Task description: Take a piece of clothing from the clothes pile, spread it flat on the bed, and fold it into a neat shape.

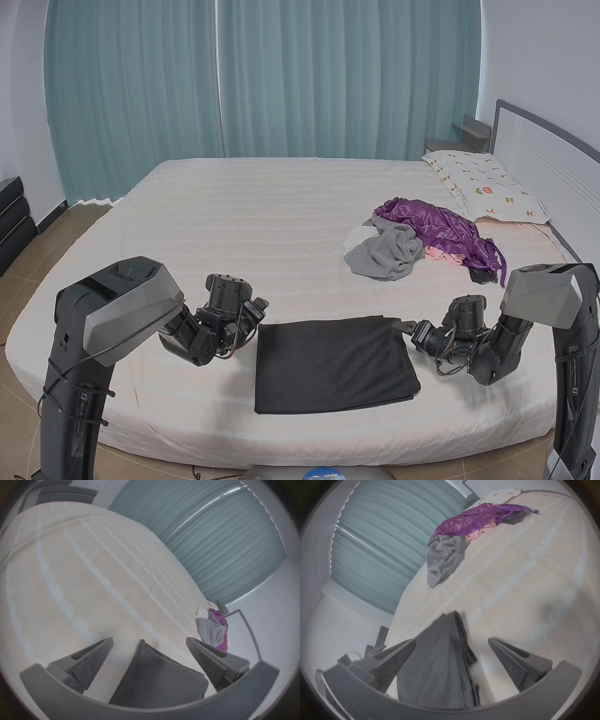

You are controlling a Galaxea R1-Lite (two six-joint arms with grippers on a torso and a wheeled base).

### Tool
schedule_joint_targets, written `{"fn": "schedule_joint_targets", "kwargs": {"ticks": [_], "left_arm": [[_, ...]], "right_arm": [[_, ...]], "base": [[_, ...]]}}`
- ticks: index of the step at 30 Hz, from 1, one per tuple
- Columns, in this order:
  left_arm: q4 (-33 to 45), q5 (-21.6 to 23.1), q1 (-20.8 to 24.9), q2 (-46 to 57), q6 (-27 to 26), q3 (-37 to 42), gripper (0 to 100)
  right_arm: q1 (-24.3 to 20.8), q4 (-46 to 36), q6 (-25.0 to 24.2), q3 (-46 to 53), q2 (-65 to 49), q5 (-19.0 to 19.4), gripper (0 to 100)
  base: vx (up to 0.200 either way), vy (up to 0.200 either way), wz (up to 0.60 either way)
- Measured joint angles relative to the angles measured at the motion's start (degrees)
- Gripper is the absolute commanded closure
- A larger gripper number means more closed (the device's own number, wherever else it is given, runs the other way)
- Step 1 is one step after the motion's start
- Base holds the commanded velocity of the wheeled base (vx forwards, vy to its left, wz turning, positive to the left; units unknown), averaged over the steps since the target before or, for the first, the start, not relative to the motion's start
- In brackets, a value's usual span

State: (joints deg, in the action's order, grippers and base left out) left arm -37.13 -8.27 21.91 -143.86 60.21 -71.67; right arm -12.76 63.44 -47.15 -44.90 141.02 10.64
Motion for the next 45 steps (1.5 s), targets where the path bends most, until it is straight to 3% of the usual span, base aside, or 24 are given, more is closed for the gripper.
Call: {"fn": "schedule_joint_targets", "kwargs": {"ticks": [8, 13, 14, 18, 45], "left_arm": [[-0.7, 5.9, -2.5, 5.2, 4.2, 5.7, 0], [-2.0, 7.4, -5.0, 7.0, 5.1, 7.6, 0], [-2.1, 7.4, -5.3, 7.2, 5.1, 7.7, 0], [-2.1, 7.6, -5.6, 7.6, 5.0, 7.8, 0], [-2.1, 7.8, -6.1, 7.5, 3.9, 7.3, 0]], "right_arm": [[-0.9, 14.5, 3.7, 17.2, -3.3, 5.4, 0], [-1.7, 16.7, 6.4, 21.5, -3.3, 6.9, 0], [-1.8, 16.8, 7.0, 21.9, -3.2, 7.0, 100], [-1.9, 17.1, 9.2, 22.8, -2.8, 7.0, 100], [-1.3, 16.7, 12.9, 25.0, -2.3, 6.8, 100]], "base": [[0.000, 0.000, 0.00], [0.000, 0.000, 0.00], [0.000, 0.000, 0.00], [0.000, 0.000, 0.00], [0.000, 0.000, 0.00]]}}
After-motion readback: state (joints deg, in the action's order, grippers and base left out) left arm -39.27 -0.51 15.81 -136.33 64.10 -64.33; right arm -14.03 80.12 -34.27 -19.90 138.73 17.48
